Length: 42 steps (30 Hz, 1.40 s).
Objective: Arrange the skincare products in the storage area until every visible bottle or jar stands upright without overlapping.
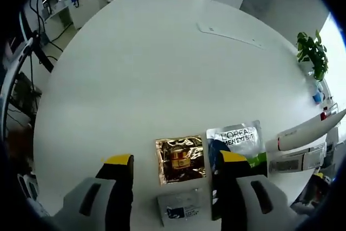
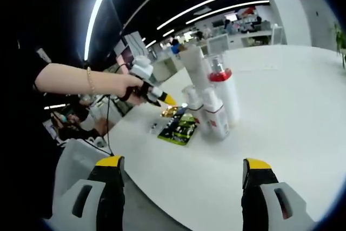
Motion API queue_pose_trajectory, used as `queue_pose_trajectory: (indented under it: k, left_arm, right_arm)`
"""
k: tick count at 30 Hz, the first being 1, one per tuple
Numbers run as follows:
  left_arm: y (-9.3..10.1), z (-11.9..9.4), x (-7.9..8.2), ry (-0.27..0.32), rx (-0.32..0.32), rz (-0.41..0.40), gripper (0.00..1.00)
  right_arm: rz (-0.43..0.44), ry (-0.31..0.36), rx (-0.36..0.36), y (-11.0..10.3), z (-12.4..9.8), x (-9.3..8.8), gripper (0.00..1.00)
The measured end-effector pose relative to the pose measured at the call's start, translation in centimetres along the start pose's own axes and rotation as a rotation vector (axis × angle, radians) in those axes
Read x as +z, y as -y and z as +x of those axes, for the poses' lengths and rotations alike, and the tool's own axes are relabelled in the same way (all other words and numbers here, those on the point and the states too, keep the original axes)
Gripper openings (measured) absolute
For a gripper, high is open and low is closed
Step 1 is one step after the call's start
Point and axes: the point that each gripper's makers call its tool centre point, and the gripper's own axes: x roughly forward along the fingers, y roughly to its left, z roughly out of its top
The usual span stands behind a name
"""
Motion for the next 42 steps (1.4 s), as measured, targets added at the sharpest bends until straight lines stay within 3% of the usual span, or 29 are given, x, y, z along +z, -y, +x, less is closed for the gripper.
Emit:
queue_pose_trajectory:
  k: [9,12,16,25,34,37,42]
  left_arm:
    - [-0.4,-2.2,0.4,0.086,-0.023,0.014,0.71]
    - [-0.7,-2.9,0.8,0.144,-0.049,0.002,0.79]
    - [-1.2,-4.3,0.3,0.177,-0.072,0.003,0.85]
    - [-0.3,-7.5,-0.2,0.314,-0.23,0.017,0.99]
    - [0.0,-11.2,-2.4,0.423,-0.25,0.166,0.99]
    - [-0.3,-12.3,-4.7,0.428,-0.237,0.217,0.99]
    - [-0.5,-13.3,-5.7,0.477,-0.248,0.211,0.99]
  right_arm:
    - [-0.035,0.006,-0.026,0.2,-0.1,0.2,0.98]
    - [-0.047,0.002,-0.027,0.1,-0.1,0.1,0.98]
    - [-0.063,-0.005,-0.025,-0.1,-0.1,0.0,0.99]
    - [-0.074,0.006,-0.04,0.0,-0.2,0.2,0.99]
    - [-0.102,0.007,-0.035,-0.3,-0.2,0.3,0.99]
    - [-0.12,-0.002,-0.031,-0.6,-0.1,0.1,0.99]
    - [-0.138,-0.016,-0.023,-0.7,0.0,0.0,0.99]
